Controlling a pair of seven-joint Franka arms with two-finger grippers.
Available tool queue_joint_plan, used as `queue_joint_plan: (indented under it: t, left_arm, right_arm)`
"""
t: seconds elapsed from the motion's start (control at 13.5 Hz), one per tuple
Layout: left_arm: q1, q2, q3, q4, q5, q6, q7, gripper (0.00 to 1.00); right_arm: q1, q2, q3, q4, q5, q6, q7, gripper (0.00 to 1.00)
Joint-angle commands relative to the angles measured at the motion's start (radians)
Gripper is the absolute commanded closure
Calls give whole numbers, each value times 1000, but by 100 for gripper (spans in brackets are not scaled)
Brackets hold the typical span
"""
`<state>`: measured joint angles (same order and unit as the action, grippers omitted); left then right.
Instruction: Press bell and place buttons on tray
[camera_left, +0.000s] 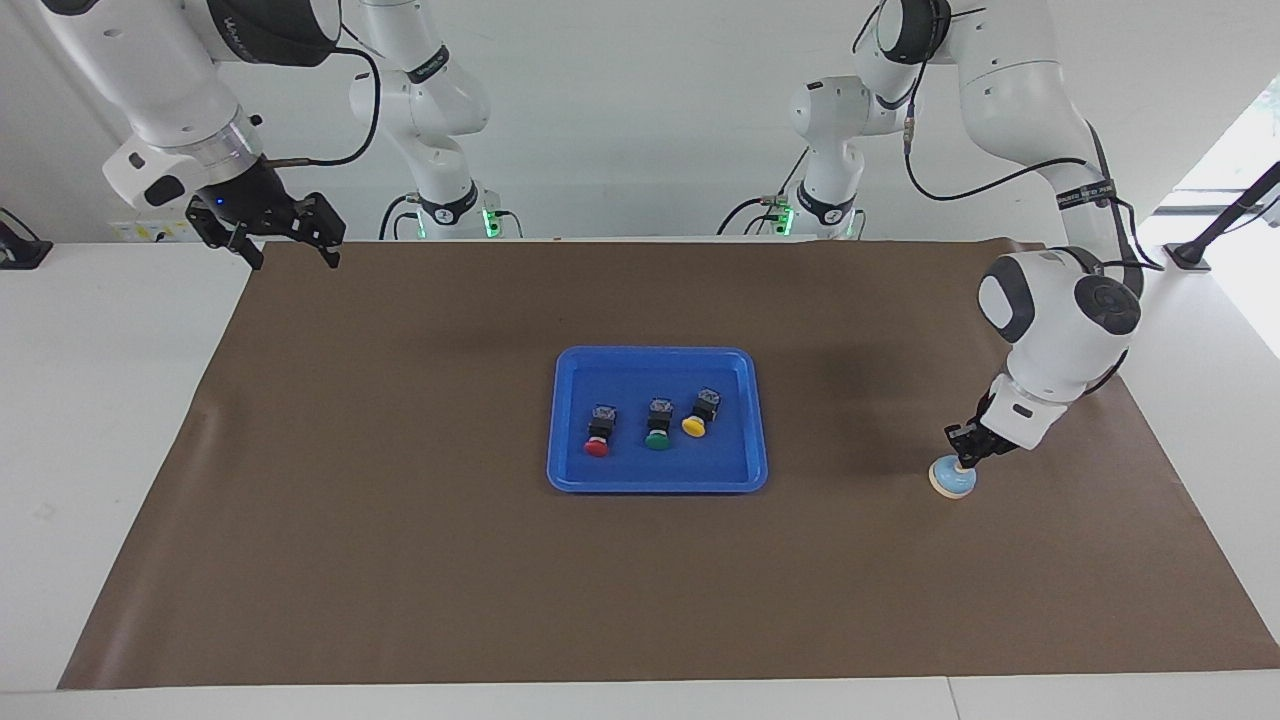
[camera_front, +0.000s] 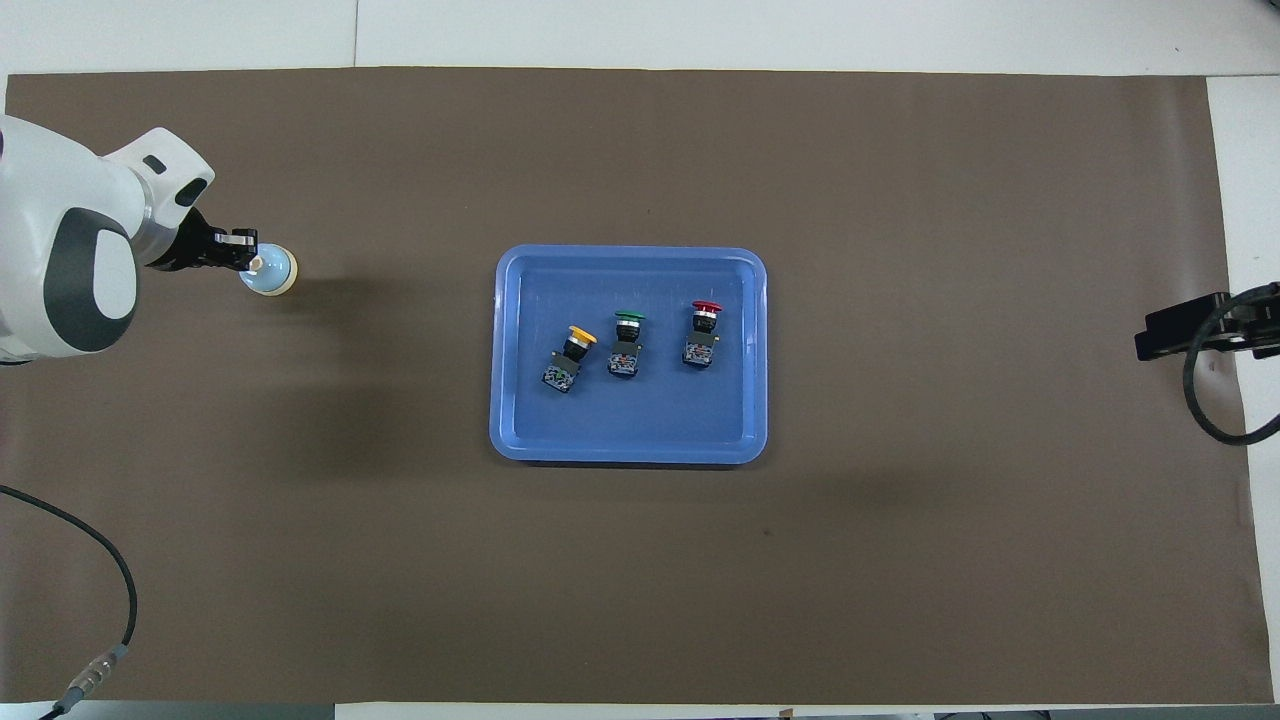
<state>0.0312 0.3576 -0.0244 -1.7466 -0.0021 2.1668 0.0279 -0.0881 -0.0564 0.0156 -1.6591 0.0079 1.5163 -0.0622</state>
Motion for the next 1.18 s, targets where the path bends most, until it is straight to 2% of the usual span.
queue_joint_plan:
  t: [0.0, 0.07, 0.22, 0.37, 0.44, 0.52, 0.59, 0.81, 1.11]
  left_arm:
    - [-4, -141, 3, 24, 17, -173, -9, 100]
    - [-8, -184, 3, 41, 17, -233, -13, 99]
    - [-13, -287, 3, 24, 17, -284, -14, 81]
    - [-13, -365, 3, 13, 17, -359, -16, 53]
    - [-13, -397, 1, 13, 17, -396, -14, 32]
    - [-13, -423, 1, 15, 17, -431, -14, 4]
    - [-13, -451, 1, 16, 16, -468, -14, 0]
    - [-14, -493, 0, 16, 16, -536, -13, 0]
    - [-14, -457, -2, 61, 5, -591, -13, 0]
  right_arm:
    - [-9, 1, 4, 4, 12, -15, 2, 0]
    - [-9, 1, 4, 4, 14, -15, 2, 0]
    - [-9, 1, 4, 4, 12, -15, 2, 0]
    - [-9, 1, 4, 4, 12, -15, 2, 0]
    - [-9, 1, 4, 4, 14, -15, 2, 0]
    - [-9, 1, 4, 4, 14, -15, 2, 0]
    - [-9, 1, 4, 4, 12, -15, 2, 0]
    - [-9, 1, 4, 4, 14, -15, 2, 0]
    - [-9, 1, 4, 4, 14, -15, 2, 0]
